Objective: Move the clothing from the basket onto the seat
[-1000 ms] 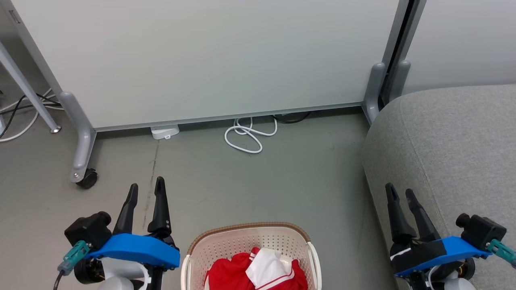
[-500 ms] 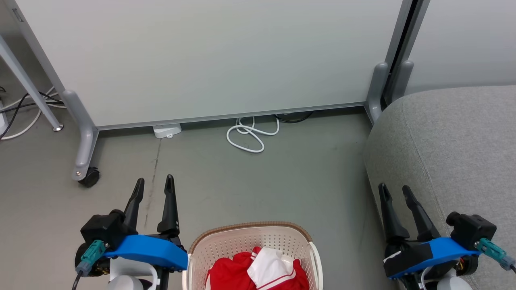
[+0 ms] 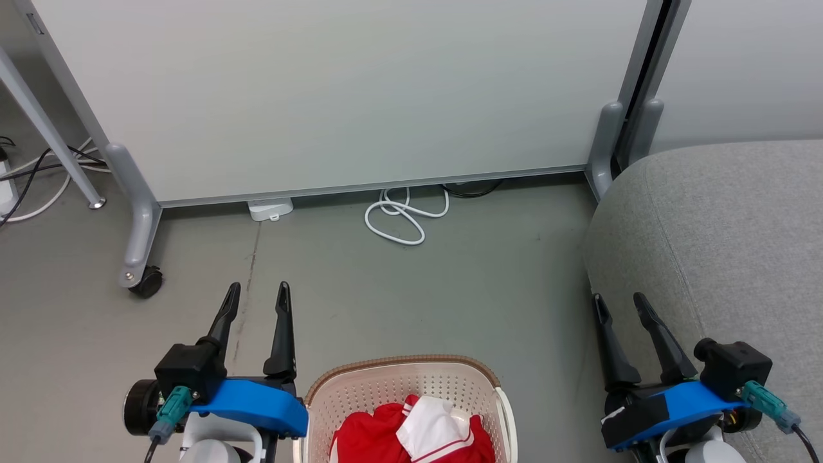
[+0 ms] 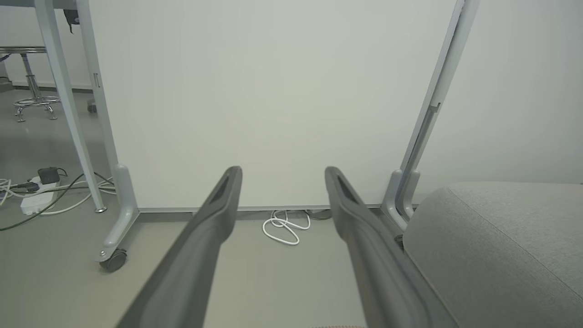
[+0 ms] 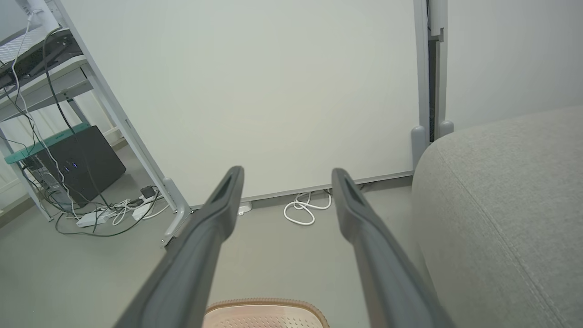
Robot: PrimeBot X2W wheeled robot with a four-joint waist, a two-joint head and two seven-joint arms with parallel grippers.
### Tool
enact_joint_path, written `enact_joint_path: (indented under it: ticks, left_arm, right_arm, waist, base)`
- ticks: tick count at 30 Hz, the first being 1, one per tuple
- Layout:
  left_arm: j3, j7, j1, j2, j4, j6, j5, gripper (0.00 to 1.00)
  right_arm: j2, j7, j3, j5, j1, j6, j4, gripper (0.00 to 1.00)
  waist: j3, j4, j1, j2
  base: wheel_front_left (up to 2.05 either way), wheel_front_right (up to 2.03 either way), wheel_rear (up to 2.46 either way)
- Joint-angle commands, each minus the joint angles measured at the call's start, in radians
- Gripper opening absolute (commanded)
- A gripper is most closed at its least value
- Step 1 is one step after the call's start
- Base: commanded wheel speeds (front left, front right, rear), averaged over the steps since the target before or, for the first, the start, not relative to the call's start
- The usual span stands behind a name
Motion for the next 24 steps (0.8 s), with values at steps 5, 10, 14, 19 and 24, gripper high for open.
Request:
enact_joint_path:
  ticks: [5, 10, 14, 19, 24]
  left_arm:
    - [-0.007, -0.020, -0.022, 0.001, 0.004, -0.009, 0.064, 1.00]
    - [-0.008, -0.028, -0.022, -0.001, 0.010, -0.010, 0.096, 1.00]
    - [-0.011, -0.036, -0.025, -0.004, 0.016, -0.014, 0.127, 1.00]
    - [-0.008, -0.045, -0.027, -0.009, 0.034, -0.019, 0.156, 1.00]
    - [-0.004, -0.055, -0.030, -0.016, 0.048, -0.032, 0.184, 1.00]
  right_arm:
    - [-0.006, -0.019, 0.012, -0.063, -0.023, 0.002, -0.002, 1.00]
    - [-0.007, -0.028, 0.017, -0.097, -0.023, 0.002, 0.000, 1.00]
    - [-0.007, -0.036, 0.021, -0.128, -0.021, 0.002, 0.002, 1.00]
    - [-0.007, -0.046, 0.029, -0.155, -0.021, 0.002, 0.002, 1.00]
    - [-0.007, -0.054, 0.038, -0.181, -0.018, 0.002, 0.008, 1.00]
  waist:
    - [-0.001, 0.002, -0.0002, 0.0000]
    - [-0.002, 0.004, -0.0002, 0.0000]
    - [-0.002, 0.005, -0.0002, 0.0000]
    - [-0.004, 0.008, -0.0002, 0.0000]
    - [-0.006, 0.010, -0.0002, 0.0000]
  base:
    - [0.00, 0.00, 0.00]
    - [0.00, 0.00, 0.00]
    - [0.00, 0.00, 0.00]
    - [0.00, 0.00, 0.00]
    - [0.00, 0.00, 0.00]
